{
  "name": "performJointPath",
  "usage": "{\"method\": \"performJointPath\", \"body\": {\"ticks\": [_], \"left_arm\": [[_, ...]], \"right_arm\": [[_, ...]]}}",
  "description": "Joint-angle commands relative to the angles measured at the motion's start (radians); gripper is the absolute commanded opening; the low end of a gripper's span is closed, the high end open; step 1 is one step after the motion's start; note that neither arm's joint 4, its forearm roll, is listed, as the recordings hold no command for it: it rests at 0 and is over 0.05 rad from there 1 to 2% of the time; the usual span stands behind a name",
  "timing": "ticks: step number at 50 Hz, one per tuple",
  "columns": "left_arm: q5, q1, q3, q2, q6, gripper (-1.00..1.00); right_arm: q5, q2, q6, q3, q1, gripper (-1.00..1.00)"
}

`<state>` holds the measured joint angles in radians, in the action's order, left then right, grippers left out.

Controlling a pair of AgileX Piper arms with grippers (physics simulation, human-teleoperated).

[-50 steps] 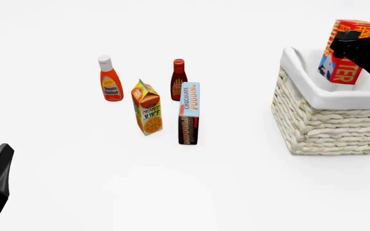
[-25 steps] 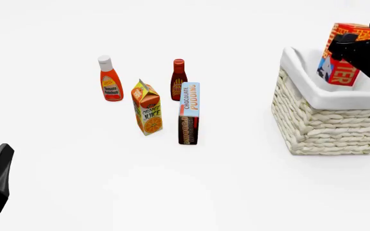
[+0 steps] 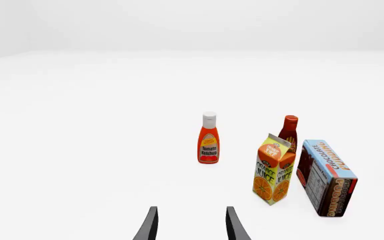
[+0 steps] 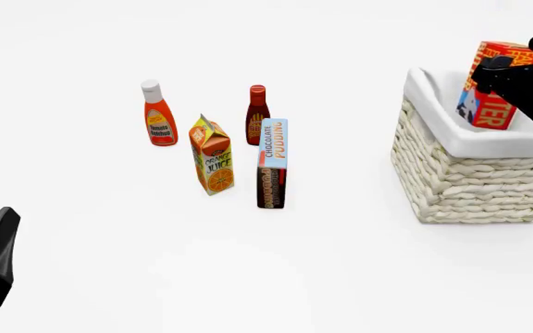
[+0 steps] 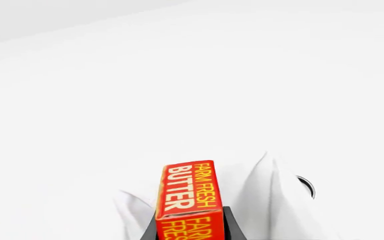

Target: Pick the butter and place it in the basket.

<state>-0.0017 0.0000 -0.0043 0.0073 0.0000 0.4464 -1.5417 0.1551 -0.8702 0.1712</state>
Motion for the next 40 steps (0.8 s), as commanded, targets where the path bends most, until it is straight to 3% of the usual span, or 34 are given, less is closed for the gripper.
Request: {"method": "performJointPath", "body": {"ticks": [1,40], "left_arm": [[0.0,0.0,0.0,0.0,0.0,1.0],[0.0,0.0,0.0,0.0,0.0,1.0]], "right_arm": [[0.006,0.001,0.022,-0.016,0.007,-1.0],[0.018,-0.047,0.019,-0.03,0.02,-1.0]]}}
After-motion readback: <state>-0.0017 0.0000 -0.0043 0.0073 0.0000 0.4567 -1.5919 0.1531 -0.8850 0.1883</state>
